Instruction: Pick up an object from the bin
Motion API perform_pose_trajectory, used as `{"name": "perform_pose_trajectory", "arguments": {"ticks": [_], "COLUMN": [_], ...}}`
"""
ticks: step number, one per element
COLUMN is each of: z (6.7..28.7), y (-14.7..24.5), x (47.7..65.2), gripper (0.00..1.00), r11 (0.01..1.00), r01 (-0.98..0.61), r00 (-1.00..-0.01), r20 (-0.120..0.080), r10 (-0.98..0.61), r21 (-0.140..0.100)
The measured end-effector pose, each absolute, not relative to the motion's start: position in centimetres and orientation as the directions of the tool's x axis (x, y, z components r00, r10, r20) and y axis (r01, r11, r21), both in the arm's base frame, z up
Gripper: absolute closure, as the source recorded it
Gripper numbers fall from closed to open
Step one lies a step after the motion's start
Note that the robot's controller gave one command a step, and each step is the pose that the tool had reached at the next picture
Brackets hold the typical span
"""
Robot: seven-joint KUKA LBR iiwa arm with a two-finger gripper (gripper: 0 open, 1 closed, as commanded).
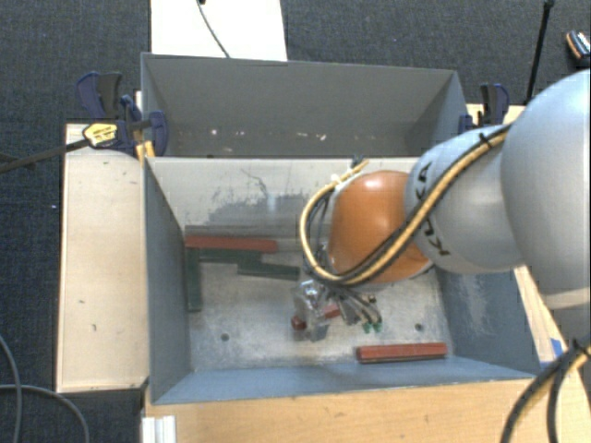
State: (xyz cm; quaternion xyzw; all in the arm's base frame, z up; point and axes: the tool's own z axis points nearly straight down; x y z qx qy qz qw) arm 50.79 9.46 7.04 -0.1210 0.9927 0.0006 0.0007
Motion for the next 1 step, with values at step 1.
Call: {"name": "perform_pose_trajectory", "arguments": {"ticks": [1], "z": [23.69], "y": [11.26], "x": [51.3], "gripper": [1.0], "r11": [0.963], "r01": [-0.268], "r00": [-0.963], "r20": [-0.011], "r10": [-0.268], "r21": [0.0]}}
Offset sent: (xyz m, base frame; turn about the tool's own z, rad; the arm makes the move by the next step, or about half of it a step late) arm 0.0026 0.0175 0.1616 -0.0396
